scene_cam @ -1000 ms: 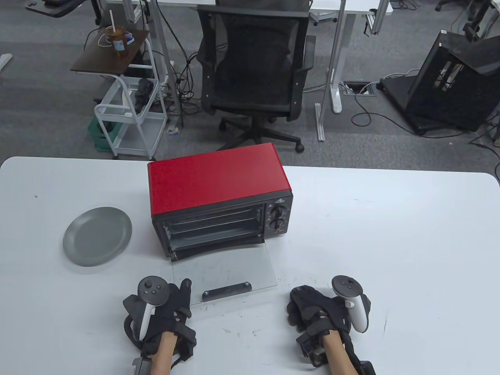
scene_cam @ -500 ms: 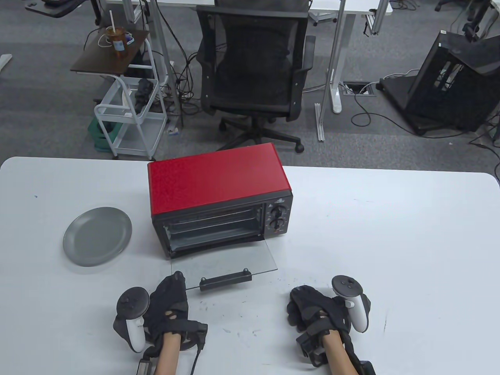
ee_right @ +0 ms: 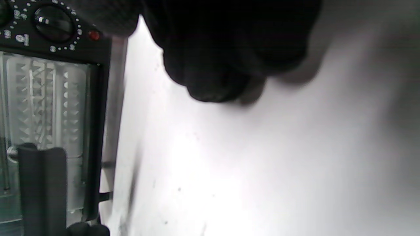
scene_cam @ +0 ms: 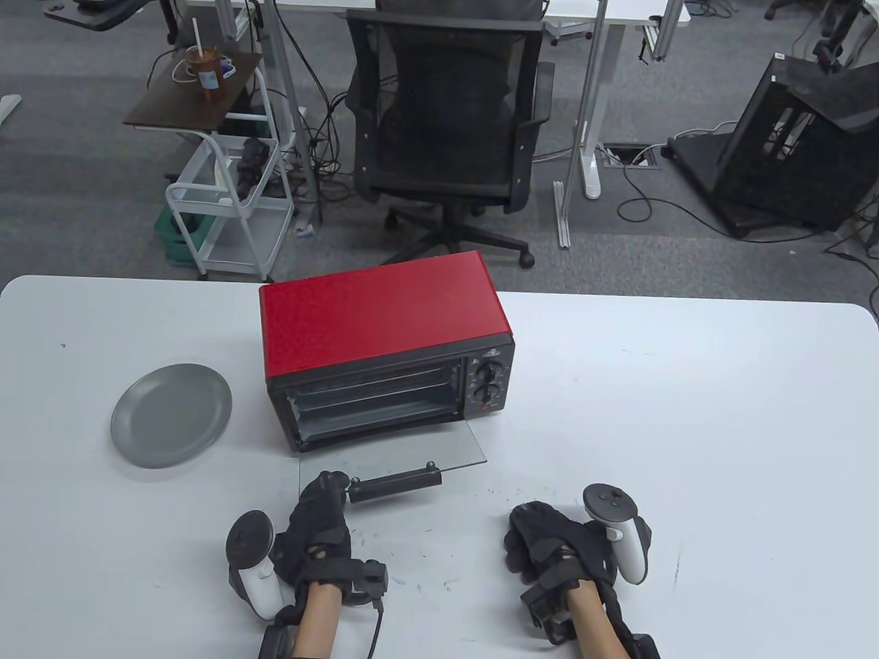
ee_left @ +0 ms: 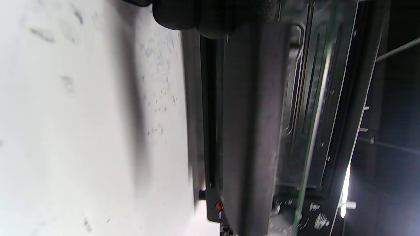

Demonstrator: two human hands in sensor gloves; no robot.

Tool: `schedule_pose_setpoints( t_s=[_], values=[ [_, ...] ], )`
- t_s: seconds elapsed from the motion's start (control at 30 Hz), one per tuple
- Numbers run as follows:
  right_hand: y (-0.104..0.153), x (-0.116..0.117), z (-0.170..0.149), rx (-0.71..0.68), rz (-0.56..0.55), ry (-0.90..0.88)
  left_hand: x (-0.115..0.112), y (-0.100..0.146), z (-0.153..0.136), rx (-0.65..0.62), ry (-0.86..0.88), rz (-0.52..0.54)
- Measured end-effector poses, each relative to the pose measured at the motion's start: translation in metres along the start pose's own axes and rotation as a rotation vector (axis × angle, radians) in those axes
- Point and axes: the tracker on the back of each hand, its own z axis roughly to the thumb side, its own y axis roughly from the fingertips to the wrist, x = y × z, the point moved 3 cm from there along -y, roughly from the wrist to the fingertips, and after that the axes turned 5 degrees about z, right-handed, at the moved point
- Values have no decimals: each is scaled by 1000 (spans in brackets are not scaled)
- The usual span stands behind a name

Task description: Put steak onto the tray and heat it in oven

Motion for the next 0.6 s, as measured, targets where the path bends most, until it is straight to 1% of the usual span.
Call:
schedule_pose_setpoints(
  t_s=[0.1, 0.23, 0.33, 0.5, 0.6],
  values=[
    [0, 0, 0, 0, -2, 2, -9, 0, 4, -16, -29, 9],
    [0, 0, 0, 2, 1, -2, -17, -2, 12, -12, -14, 13],
    [0, 0, 0, 6, 3, -6, -16, -3, 24, -13, -89, 75],
    [0, 0, 0, 12, 2, -11, -19, -9, 46, -14, -207, 107],
    [1, 0, 0, 14, -3, -10, -17, -15, 60, -10, -267, 163]
  ],
)
